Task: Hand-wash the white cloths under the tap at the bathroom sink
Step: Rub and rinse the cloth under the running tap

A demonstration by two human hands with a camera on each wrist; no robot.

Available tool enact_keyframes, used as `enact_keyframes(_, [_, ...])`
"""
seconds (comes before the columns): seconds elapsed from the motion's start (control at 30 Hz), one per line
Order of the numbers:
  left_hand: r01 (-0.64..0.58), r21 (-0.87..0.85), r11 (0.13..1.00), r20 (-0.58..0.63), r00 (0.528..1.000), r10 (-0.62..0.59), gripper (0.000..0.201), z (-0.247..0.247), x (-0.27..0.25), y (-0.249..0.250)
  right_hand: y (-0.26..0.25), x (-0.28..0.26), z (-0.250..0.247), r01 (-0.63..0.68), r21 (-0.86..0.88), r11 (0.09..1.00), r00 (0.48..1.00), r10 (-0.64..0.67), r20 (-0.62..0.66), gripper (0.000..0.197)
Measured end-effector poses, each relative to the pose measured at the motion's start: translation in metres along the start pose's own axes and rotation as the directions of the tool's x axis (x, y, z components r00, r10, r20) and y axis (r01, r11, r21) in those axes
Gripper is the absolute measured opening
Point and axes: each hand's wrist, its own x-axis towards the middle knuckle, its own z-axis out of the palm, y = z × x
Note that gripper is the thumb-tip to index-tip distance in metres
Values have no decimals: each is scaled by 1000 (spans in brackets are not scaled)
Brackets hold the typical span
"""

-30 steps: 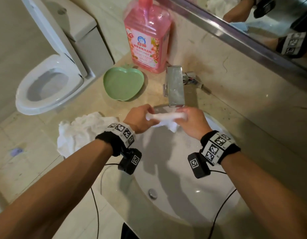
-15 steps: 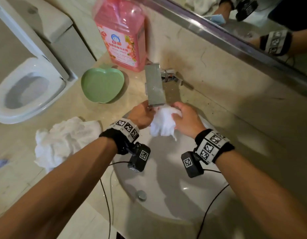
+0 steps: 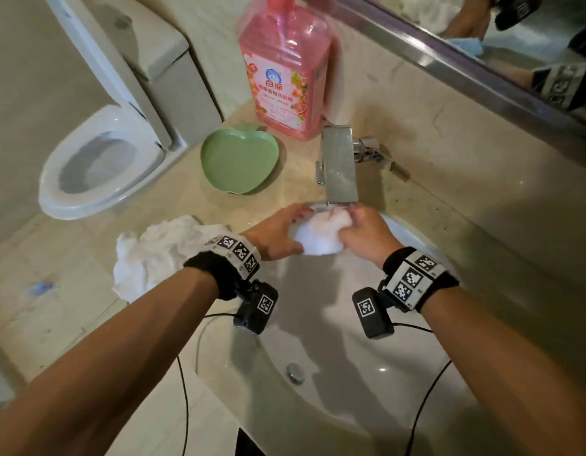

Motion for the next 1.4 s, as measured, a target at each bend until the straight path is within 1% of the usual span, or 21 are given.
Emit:
enact_keyframes(0.07, [-110, 38, 993, 18, 994, 109, 92, 3, 2, -2, 0, 0, -4, -7, 54, 999, 1000, 6, 17, 45])
enact_keyframes(0.13, [-200, 63, 978, -28, 979, 202, 102, 9, 8, 2, -1, -1, -9, -18, 104, 994, 998, 11, 68, 51])
enact_keyframes(0.2, [-238, 101, 966, -52, 968, 244, 89, 16, 18, 6, -2, -5, -16, -14, 154, 988, 993, -3, 114, 60])
enact_keyframes(0.23, [-207, 149, 967, -40, 976, 215, 79, 17, 22, 9, -2, -6, -19, -1, 161, 987, 993, -19, 121, 60])
enact_keyframes(0.33, [-166, 202, 965, -72, 980, 183, 59, 19, 30, 14, 3, -7, -33, 10, 111, 994, 992, -24, 122, 51])
enact_keyframes(0.43, [-137, 304, 943, -151, 970, 190, 49, 15, 33, 19, 12, -9, -45, -117, 198, 973, 977, 77, 197, 35])
enact_keyframes(0.5, [-133, 415, 900, -111, 974, 196, 46, 13, 35, 26, 15, -9, -43, -213, 249, 945, 959, 153, 240, 42])
enact_keyframes(0.57, [-145, 501, 853, -76, 975, 211, 44, 11, 36, 36, 14, -7, -34, -208, 157, 965, 959, 169, 228, 59])
enact_keyframes(0.6, [-166, 539, 826, -66, 969, 238, 43, 11, 38, 39, 13, -7, -28, -194, 106, 975, 955, 163, 250, 61])
enact_keyframes(0.7, [-147, 669, 729, -24, 975, 219, 35, 11, 42, 49, 10, -4, -16, -191, 4, 981, 941, 183, 284, 46])
enact_keyframes(0.77, [-55, 677, 734, -60, 990, 129, 27, 12, 44, 51, 8, 1, -15, -128, -181, 975, 962, 167, 215, 38])
enact_keyframes(0.83, [51, 659, 750, -123, 992, 40, 22, 14, 47, 49, 7, 4, -14, -4, -396, 918, 980, 82, 181, 28])
enact_keyframes(0.87, [93, 651, 753, -143, 990, 2, 20, 16, 48, 50, 6, 5, -13, 57, -464, 884, 983, 31, 179, 28])
enact_keyframes(0.93, [93, 706, 702, -111, 994, -20, 22, 19, 52, 50, 9, 8, -12, 152, -586, 796, 983, -57, 176, 38])
enact_keyframes(1.0, [94, 748, 657, -85, 995, -45, 28, 23, 53, 49, 13, 12, -12, 202, -697, 688, 979, -124, 161, 38])
enact_keyframes(1.1, [92, 760, 644, -59, 996, -73, 35, 29, 58, 43, 17, 11, -11, 242, -775, 584, 968, -203, 149, 35])
enact_keyframes(1.2, [73, 729, 681, -1, 994, -106, 35, 32, 62, 39, 20, 10, -9, 284, -824, 489, 947, -277, 162, 37])
enact_keyframes(1.23, [64, 715, 696, 15, 994, -107, 34, 31, 61, 39, 21, 9, -8, 294, -826, 481, 943, -284, 171, 38])
enact_keyframes(1.3, [8, 677, 736, 49, 997, -55, 36, 28, 60, 39, 22, 8, -10, 306, -786, 537, 943, -286, 171, 43])
enact_keyframes(1.37, [-67, 636, 769, 49, 998, 47, 43, 22, 55, 36, 23, 9, -14, 287, -676, 678, 956, -243, 163, 54])
enact_keyframes(1.4, [-69, 609, 790, 23, 997, 69, 46, 19, 52, 34, 23, 9, -16, 265, -610, 747, 964, -203, 171, 57])
